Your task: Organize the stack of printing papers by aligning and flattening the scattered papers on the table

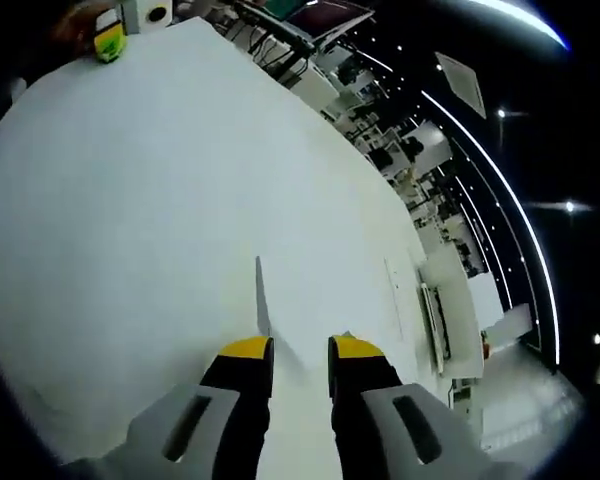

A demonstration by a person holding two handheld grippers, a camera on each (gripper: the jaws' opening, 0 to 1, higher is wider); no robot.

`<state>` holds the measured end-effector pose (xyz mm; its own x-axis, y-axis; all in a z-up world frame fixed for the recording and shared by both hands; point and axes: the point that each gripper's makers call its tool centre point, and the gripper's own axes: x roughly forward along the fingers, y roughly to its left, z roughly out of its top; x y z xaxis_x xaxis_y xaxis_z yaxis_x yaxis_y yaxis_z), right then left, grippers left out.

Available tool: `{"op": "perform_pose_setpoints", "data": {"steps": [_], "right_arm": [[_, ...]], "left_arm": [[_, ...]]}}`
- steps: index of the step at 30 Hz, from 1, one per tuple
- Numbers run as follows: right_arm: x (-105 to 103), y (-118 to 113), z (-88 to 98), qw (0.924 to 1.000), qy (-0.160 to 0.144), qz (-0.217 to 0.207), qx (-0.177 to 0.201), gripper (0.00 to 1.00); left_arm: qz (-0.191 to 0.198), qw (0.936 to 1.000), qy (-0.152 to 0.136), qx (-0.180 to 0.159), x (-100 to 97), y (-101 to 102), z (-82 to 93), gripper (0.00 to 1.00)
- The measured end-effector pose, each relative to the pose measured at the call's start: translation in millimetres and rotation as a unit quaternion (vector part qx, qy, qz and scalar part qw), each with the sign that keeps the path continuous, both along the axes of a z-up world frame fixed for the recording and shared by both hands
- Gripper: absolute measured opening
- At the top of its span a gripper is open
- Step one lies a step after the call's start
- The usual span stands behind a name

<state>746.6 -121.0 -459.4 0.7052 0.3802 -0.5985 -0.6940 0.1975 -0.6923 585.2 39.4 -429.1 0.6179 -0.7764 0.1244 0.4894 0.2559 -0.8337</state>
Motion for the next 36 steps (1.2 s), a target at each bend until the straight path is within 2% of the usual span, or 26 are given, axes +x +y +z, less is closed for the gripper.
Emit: {"op": "perform_pose_setpoints", "data": {"steps": [5,9,12,19,27,33,36], "right_arm": [[2.6,13.4,-6.5,0.9998,-0.007,0.009,-0.016,0.18],[7.1,18.5,-11.4,0.9988,-0.025,0.012,-0.040,0.18],[10.4,17.1,-17.1,0.9960,-0.044,0.017,-0.076,0.17],[0.3,15.3,-15.6,0.9906,-0.070,0.027,-0.114,0.12],[3.4,12.3,-22.6,0.9850,-0.075,0.043,-0.150,0.00],[4.7,11.3,-20.2,0.9881,-0.072,0.035,-0.132,0.00],[2.6,8.6,-3.0,0.9930,-0.076,0.011,-0.089,0.00]], "left_arm": [[-0.001,1.0000,0.001,-0.002,3.7,5.6,-1.4,0.06],[0.000,1.0000,-0.001,-0.005,5.4,8.0,-1.2,0.06],[0.001,1.0000,0.000,-0.007,6.4,9.2,-1.1,0.06],[0.002,0.9999,0.001,-0.010,4.5,6.7,0.5,0.06],[0.001,0.9999,0.001,-0.011,2.9,5.6,1.0,0.06],[0.002,0.9999,0.001,-0.012,1.8,5.1,1.3,0.06],[0.003,0.9999,0.002,-0.013,2.4,5.2,1.3,0.06]]}}
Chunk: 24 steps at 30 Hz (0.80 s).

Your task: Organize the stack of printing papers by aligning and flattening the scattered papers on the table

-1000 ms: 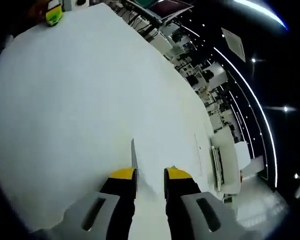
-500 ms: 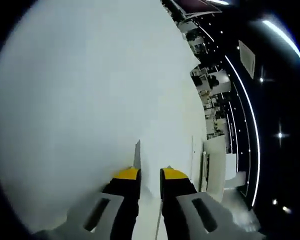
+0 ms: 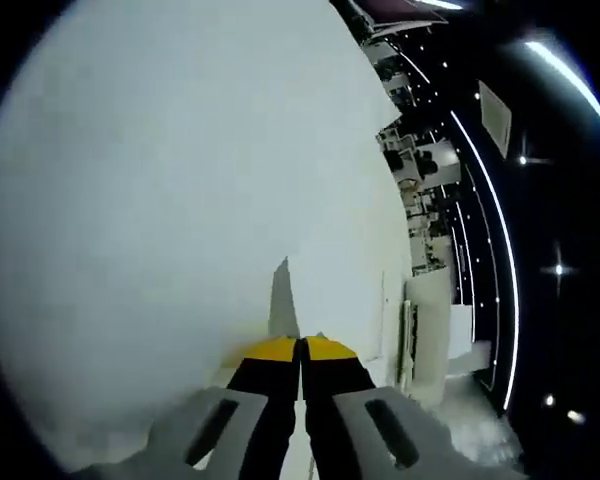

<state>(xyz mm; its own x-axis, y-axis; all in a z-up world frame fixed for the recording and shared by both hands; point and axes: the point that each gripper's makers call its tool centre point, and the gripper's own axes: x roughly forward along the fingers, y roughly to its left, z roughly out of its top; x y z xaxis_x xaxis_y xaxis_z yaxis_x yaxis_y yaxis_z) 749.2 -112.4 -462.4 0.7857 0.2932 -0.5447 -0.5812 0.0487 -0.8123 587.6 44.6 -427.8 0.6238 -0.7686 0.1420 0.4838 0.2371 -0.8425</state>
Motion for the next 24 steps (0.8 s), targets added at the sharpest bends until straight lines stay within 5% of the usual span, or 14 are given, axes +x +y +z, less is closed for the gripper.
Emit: {"op": "perform_pose_setpoints", "data": {"steps": [7,14,20,24], "right_arm": [[0.2,-21.8,44.7,0.9964,0.002,-0.049,0.069,0.00],[4.9,-37.7,73.2,0.9956,-0.014,-0.055,0.074,0.00],[5.3,-41.3,79.2,0.9800,0.054,-0.108,0.158,0.00],[5.5,-39.4,95.0,0.9740,0.060,-0.108,0.190,0.00]], "left_arm": [[0.000,1.0000,0.002,0.001,2.6,1.3,-1.8,0.06],[0.000,1.0000,0.003,0.002,3.7,1.1,-2.6,0.06],[-0.002,1.0000,0.008,0.005,4.9,1.5,-4.3,0.06],[0.000,1.0000,0.009,0.004,5.1,2.2,-4.5,0.06]]}}
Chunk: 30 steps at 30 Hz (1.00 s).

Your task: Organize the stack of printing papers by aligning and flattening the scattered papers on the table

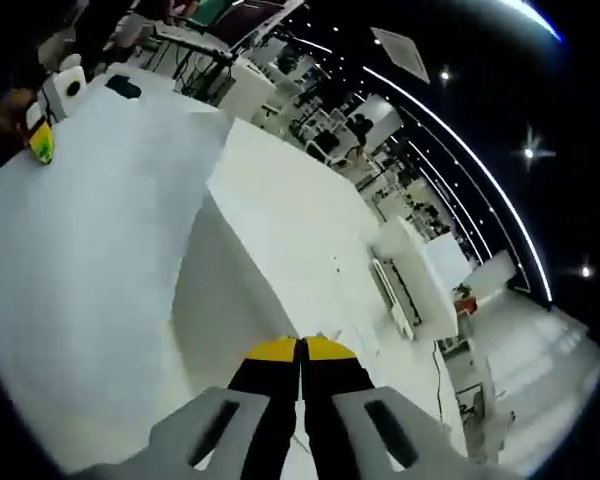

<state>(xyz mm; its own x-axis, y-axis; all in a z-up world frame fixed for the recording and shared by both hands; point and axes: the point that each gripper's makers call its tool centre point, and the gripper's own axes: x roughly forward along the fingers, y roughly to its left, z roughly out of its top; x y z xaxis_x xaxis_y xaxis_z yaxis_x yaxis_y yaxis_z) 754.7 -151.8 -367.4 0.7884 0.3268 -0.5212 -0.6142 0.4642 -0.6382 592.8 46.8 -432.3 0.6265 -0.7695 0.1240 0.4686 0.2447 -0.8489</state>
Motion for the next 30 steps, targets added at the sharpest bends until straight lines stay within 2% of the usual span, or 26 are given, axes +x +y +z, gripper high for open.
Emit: {"op": "perform_pose_setpoints", "data": {"steps": [3,6,7,10,13,15,19,21,23,26,30], "right_arm": [[1.6,1.5,13.5,0.9998,0.006,-0.001,0.020,0.00],[-3.9,11.4,34.4,0.9970,0.028,-0.002,0.073,0.00],[-6.3,12.5,35.8,0.9953,0.043,-0.008,0.086,0.00],[-15.6,24.5,54.2,0.9858,0.083,-0.010,0.146,0.00],[-25.0,34.4,78.6,0.9751,0.105,-0.009,0.195,0.00],[-31.7,40.6,90.3,0.9689,0.120,-0.006,0.216,0.00],[-39.2,45.5,105.5,0.9641,0.132,-0.003,0.230,0.00],[-48.1,50.2,108.7,0.9563,0.158,-0.003,0.246,0.00],[-54.7,55.3,113.6,0.9409,0.195,-0.008,0.277,0.00],[-72.2,61.9,122.7,0.9211,0.242,-0.004,0.305,0.00],[-96.3,63.6,134.9,0.8900,0.312,-0.003,0.332,0.00]], "left_arm": [[0.000,1.0000,0.000,0.003,0.6,-0.1,-0.6,0.06],[0.000,1.0000,0.001,0.004,1.8,1.5,-1.3,0.06],[0.000,1.0000,0.000,0.004,2.9,3.2,-1.8,0.06],[0.000,1.0000,0.001,0.003,4.4,6.2,-2.6,0.06],[-0.002,1.0000,-0.001,0.005,2.4,3.7,-2.0,0.06],[-0.002,1.0000,-0.001,0.005,2.3,3.3,-2.0,0.06],[-0.002,1.0000,-0.001,0.003,0.9,1.6,-1.0,0.06],[-0.002,1.0000,-0.002,0.003,0.4,1.1,-0.8,0.06],[-0.001,1.0000,-0.001,0.001,-1.9,-1.4,0.6,0.06],[-0.002,1.0000,0.000,0.000,-2.4,-2.2,0.9,0.06],[-0.002,1.0000,0.001,-0.001,-3.2,-3.3,1.2,0.06]]}}
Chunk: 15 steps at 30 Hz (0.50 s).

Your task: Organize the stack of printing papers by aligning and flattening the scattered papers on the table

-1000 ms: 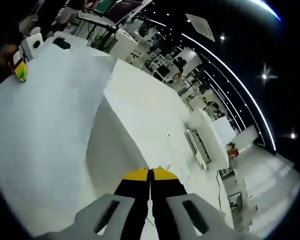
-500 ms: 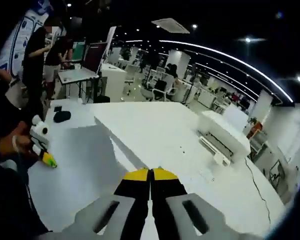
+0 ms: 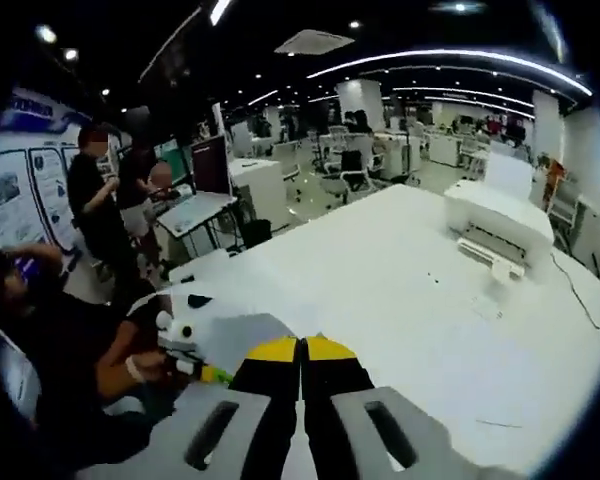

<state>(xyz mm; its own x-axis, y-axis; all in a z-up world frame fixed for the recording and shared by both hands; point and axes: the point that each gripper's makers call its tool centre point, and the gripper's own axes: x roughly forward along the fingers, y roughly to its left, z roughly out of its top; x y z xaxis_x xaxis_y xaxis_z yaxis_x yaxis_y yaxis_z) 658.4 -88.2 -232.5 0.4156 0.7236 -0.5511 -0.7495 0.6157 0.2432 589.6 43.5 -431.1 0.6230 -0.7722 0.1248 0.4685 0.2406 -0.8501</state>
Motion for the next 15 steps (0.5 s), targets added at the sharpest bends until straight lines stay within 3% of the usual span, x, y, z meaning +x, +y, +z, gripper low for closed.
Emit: {"op": "perform_pose_setpoints", "data": {"steps": [2,3,4,6,10,15], "right_arm": [[-12.9,-0.9,-0.2,0.9986,0.051,0.001,0.015,0.00],[-24.2,-2.0,-4.7,0.9950,0.097,0.009,0.025,0.00],[-26.8,-3.8,-7.6,0.9928,0.116,0.005,0.029,0.00],[-30.9,-14.7,-27.6,0.9852,0.169,-0.012,0.023,0.00],[-29.8,-25.9,-49.3,0.9765,0.210,-0.022,0.044,0.00],[-28.5,-38.9,-60.8,0.9666,0.246,-0.041,0.058,0.00]], "left_arm": [[0.000,1.0000,0.000,-0.001,-0.2,-0.3,0.1,0.06],[0.000,1.0000,0.000,-0.002,-0.3,-0.4,0.3,0.06],[0.000,1.0000,0.000,-0.003,-0.5,-0.6,0.5,0.06],[0.000,1.0000,0.000,-0.005,1.3,1.5,0.1,0.06],[0.001,1.0000,0.001,-0.008,1.8,2.0,0.0,0.06],[0.000,0.9999,0.003,-0.010,0.7,1.9,0.2,0.06]]}}
